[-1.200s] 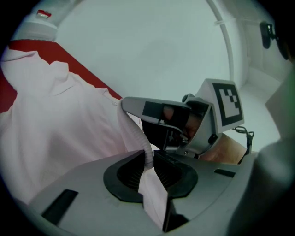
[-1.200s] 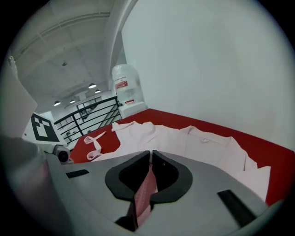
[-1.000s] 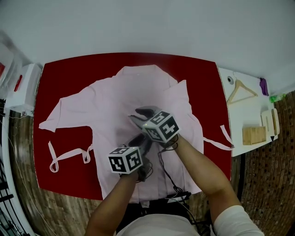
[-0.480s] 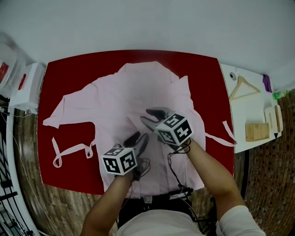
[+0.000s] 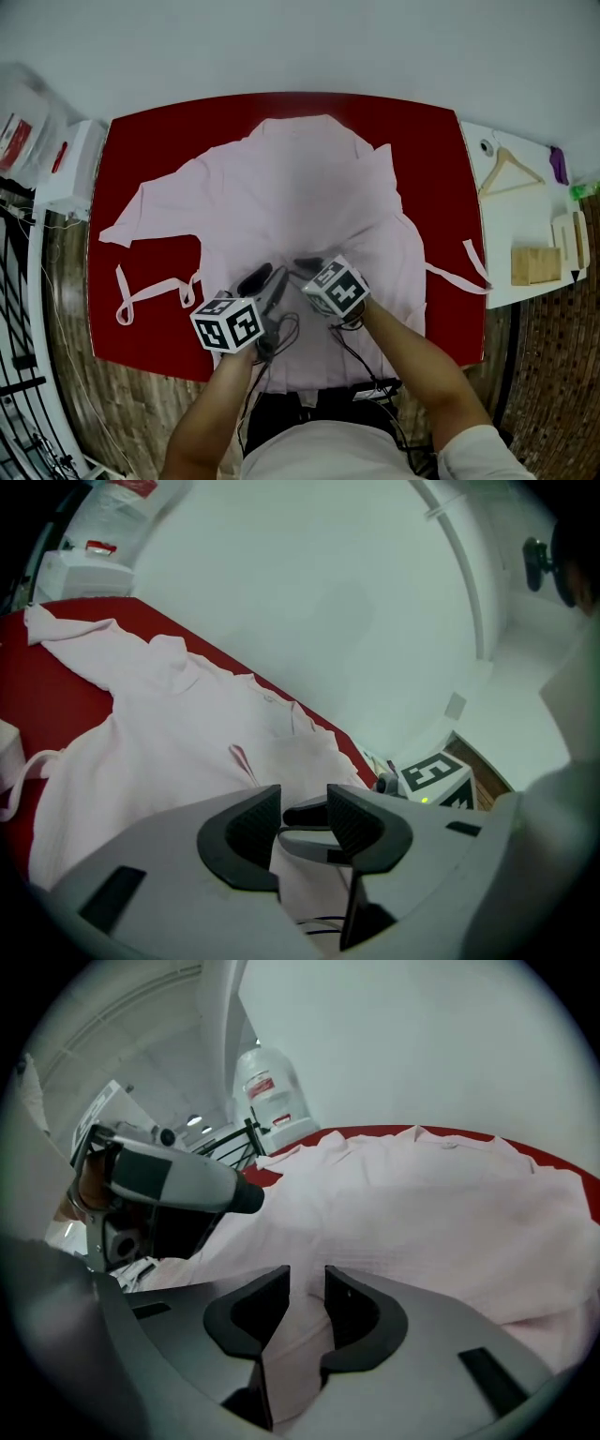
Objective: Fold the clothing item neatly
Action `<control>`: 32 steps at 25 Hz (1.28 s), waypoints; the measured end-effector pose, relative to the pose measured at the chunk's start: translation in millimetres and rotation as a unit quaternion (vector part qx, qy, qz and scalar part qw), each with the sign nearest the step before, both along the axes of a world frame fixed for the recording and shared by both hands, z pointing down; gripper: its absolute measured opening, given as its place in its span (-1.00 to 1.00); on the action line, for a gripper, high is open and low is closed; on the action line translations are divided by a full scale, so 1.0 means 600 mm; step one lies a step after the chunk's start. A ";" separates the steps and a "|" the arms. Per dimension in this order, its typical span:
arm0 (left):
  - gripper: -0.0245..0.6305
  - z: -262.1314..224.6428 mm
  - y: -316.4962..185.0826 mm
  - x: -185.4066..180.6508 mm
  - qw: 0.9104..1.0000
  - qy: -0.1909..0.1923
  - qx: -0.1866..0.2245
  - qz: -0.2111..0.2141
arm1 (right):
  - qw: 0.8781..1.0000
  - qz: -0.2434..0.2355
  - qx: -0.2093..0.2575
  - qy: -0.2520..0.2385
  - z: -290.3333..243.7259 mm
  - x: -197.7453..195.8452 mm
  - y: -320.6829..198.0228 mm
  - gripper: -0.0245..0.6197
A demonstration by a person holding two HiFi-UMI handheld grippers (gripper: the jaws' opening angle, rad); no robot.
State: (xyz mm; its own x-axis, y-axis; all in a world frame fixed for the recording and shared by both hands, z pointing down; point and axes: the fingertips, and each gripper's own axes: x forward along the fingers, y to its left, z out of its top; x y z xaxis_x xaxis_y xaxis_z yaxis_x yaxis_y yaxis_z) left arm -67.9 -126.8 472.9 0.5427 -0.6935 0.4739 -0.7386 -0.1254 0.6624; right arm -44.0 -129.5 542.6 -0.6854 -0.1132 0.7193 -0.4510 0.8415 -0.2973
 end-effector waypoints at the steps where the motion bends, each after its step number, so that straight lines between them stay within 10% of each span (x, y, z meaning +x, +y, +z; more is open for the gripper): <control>1: -0.49 -0.001 0.002 -0.004 1.000 -0.002 0.000 -0.004 | 1.000 0.000 0.003 0.000 0.003 -0.002 0.001 -0.54; 11: -0.52 -0.043 0.009 -0.056 0.999 -0.025 0.032 -0.032 | 0.997 -0.015 0.062 -0.039 -0.079 0.016 0.008 -0.54; 17: -0.89 -0.066 0.022 -0.107 0.997 -0.055 0.043 -0.018 | 0.994 -0.005 0.095 -0.061 -0.112 0.029 -0.009 -0.54; 27: -0.90 -0.040 0.046 -0.319 0.967 -0.252 0.034 0.016 | 0.993 0.013 0.098 -0.065 -0.138 -0.061 0.011 -0.54; 32: -0.88 -0.020 0.065 -0.428 0.955 -0.292 0.027 0.054 | 0.995 0.013 0.086 -0.054 -0.116 -0.141 0.037 -0.54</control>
